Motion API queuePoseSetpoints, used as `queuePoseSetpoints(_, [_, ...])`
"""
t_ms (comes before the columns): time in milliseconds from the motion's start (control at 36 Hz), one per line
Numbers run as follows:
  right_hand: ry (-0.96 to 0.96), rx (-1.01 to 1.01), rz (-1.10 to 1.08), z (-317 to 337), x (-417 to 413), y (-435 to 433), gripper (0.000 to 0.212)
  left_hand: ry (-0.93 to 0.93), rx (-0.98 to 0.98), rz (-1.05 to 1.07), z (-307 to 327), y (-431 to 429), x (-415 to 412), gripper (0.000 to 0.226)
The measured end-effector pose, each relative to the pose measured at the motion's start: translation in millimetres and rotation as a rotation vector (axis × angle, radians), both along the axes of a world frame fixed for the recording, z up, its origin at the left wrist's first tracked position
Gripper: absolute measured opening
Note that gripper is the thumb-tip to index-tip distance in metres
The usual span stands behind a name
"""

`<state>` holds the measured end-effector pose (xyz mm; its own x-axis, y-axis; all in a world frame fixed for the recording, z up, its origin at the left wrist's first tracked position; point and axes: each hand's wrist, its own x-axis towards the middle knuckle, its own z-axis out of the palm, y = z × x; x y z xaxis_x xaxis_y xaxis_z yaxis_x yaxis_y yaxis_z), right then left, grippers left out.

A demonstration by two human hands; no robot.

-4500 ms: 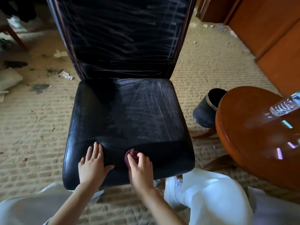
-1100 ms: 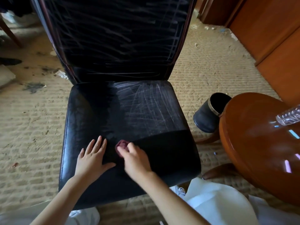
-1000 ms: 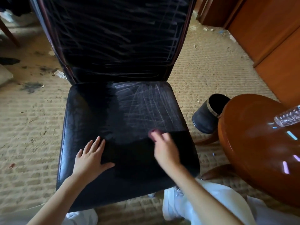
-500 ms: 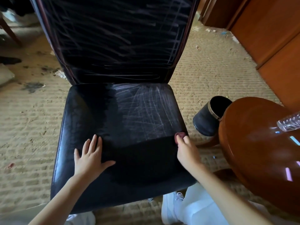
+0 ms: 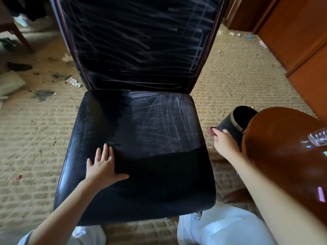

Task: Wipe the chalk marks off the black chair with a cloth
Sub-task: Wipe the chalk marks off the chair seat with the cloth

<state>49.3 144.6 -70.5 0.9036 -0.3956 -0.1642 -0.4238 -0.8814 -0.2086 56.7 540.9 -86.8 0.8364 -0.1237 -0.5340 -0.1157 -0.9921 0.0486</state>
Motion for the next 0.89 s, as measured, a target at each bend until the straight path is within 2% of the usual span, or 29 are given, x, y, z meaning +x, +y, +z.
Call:
queuePoseSetpoints(111, [0.076, 0.077, 0.002, -32, 6, 23, 0.037, -0.055, 0.034, -0.012, -2, -1, -3, 0.120])
queuePoseSetpoints(194, [0.023, 0.092, -0.018, -54, -12, 39, 0.045, -0.102, 0.046, -0.017, -2, 1, -5, 0.119])
queuePoseSetpoints(306, [-0.004, 0.003, 0.225, -51, -58, 68, 0.052, -0.130, 0.030, -0.013, -3, 1, -6, 0.119])
queuePoseSetpoints(472, [0.074, 0.079, 0.605, -40, -107, 114, 0.061, -0.069, -0.001, -0.002, 0, 2, -1, 0.120])
queuePoseSetpoints(528, [0.010, 0.073, 0.666, -32, -100, 106, 0.058, -0.067, -0.015, -0.001, 0, 3, 0, 0.120])
queuePoseSetpoints(611, [-0.011, 0.117, 0.481, -16, -75, 83, 0.016, -0.068, -0.024, -0.001, 0, 4, -1, 0.120])
queuePoseSetpoints(639, [-0.036, 0.115, 0.373, -15, -62, 70, 0.012, -0.069, -0.025, -0.001, -1, 4, -2, 0.120])
queuePoseSetpoints(722, [-0.079, 0.062, 0.155, -9, -23, 34, 0.039, -0.073, -0.020, -0.005, -1, 4, -2, 0.120])
queuePoseSetpoints(778, [-0.041, 0.071, 0.067, -1, -2, 20, 0.042, -0.084, -0.008, -0.012, -2, 5, -3, 0.120])
queuePoseSetpoints(889, [0.010, 0.083, 0.069, -19, 16, 24, 0.041, -0.098, -0.004, -0.003, -4, 4, -4, 0.120])
